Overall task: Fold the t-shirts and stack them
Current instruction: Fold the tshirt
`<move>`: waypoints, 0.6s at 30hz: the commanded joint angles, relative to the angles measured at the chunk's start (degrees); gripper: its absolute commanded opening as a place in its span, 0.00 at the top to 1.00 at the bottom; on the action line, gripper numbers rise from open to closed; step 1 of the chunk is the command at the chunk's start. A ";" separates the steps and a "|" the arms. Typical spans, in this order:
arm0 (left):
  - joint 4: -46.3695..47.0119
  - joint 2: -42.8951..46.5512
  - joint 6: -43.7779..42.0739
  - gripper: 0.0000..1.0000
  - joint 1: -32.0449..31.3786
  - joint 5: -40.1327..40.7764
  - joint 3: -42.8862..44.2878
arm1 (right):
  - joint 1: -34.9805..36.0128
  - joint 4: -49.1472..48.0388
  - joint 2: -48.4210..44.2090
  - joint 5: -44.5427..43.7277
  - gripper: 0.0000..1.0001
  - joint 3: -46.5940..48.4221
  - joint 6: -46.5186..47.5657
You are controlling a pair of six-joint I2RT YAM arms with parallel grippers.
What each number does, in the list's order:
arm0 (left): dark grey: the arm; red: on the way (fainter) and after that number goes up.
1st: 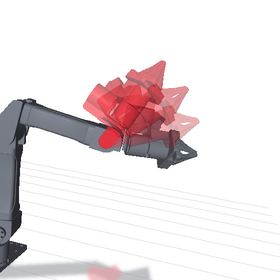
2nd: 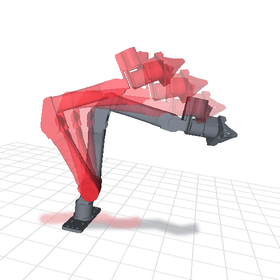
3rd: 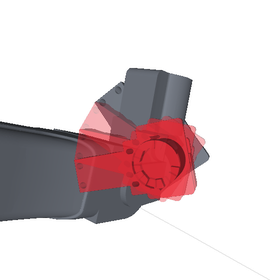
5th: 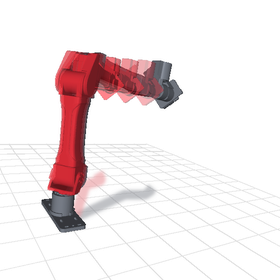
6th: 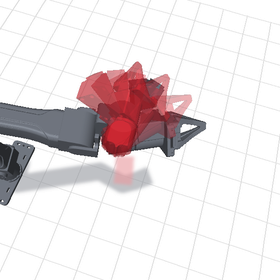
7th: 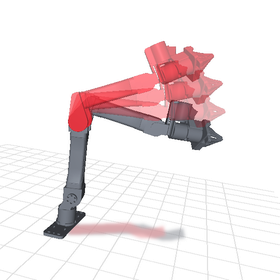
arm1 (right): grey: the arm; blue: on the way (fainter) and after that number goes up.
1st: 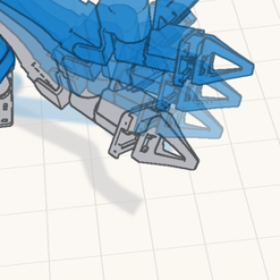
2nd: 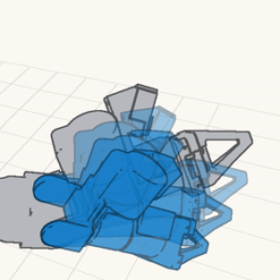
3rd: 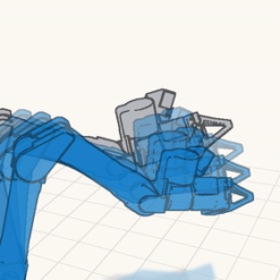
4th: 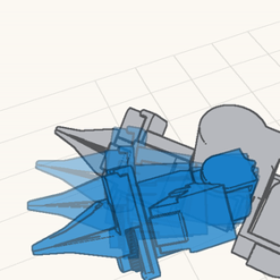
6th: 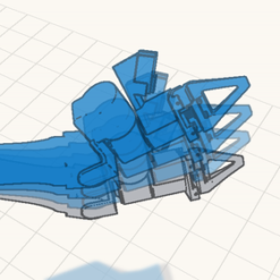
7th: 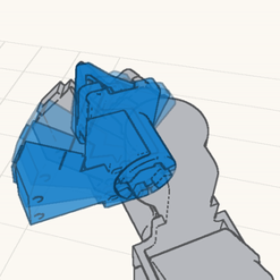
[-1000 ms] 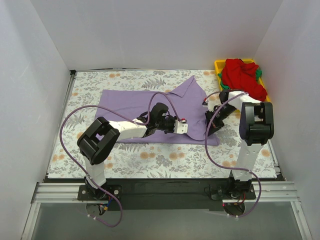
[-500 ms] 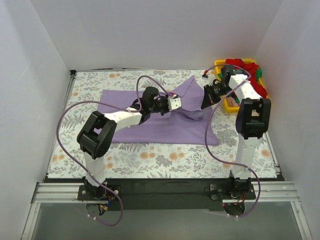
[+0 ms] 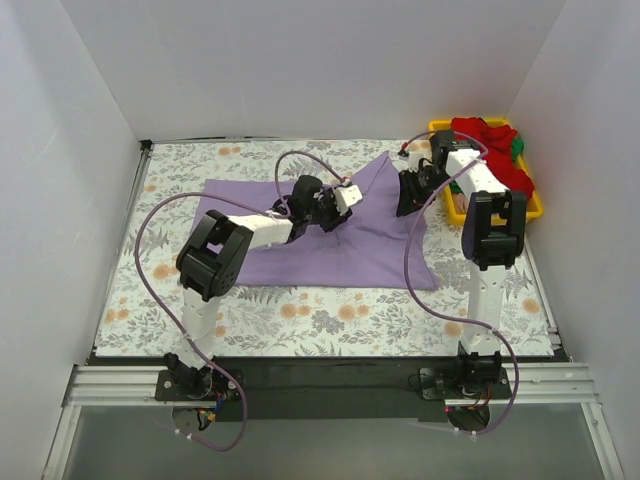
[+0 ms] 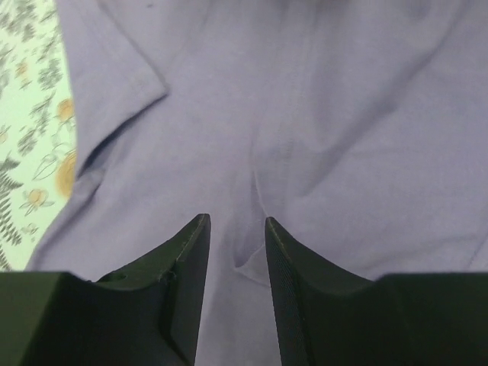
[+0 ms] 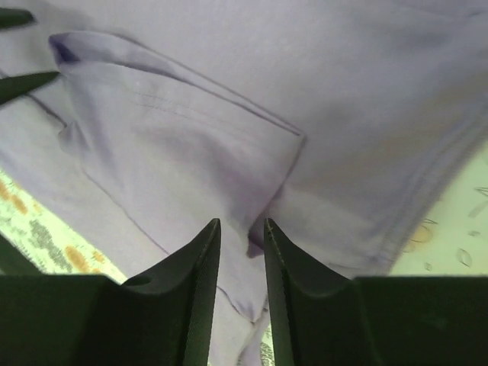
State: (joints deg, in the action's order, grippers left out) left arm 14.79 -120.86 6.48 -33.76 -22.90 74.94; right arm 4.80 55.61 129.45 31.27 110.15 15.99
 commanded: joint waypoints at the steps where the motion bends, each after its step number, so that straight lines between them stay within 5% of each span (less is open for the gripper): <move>1: -3.00 2.64 8.62 0.66 2.72 5.57 4.34 | -0.14 -4.46 -6.74 -5.07 0.64 0.95 -3.51; 5: -7.91 7.29 14.08 0.66 5.28 6.46 3.81 | 0.04 -4.29 -11.58 -4.38 0.63 -3.42 -1.14; 9: -26.50 11.42 18.30 0.63 9.49 4.70 6.88 | 2.23 -2.01 -18.94 -6.03 0.67 -12.55 3.33; 15: -52.26 14.85 12.60 0.67 20.82 1.98 7.95 | 6.97 -2.00 -24.50 -10.96 0.66 -24.80 4.93; 18: -56.79 18.10 10.05 0.64 28.56 -0.48 4.96 | 8.82 -2.79 -25.04 -15.52 0.65 -28.31 5.81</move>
State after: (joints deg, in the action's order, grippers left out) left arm -27.66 -108.73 19.59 -10.98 -20.38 81.65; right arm 12.29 52.82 105.21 20.91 84.29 19.86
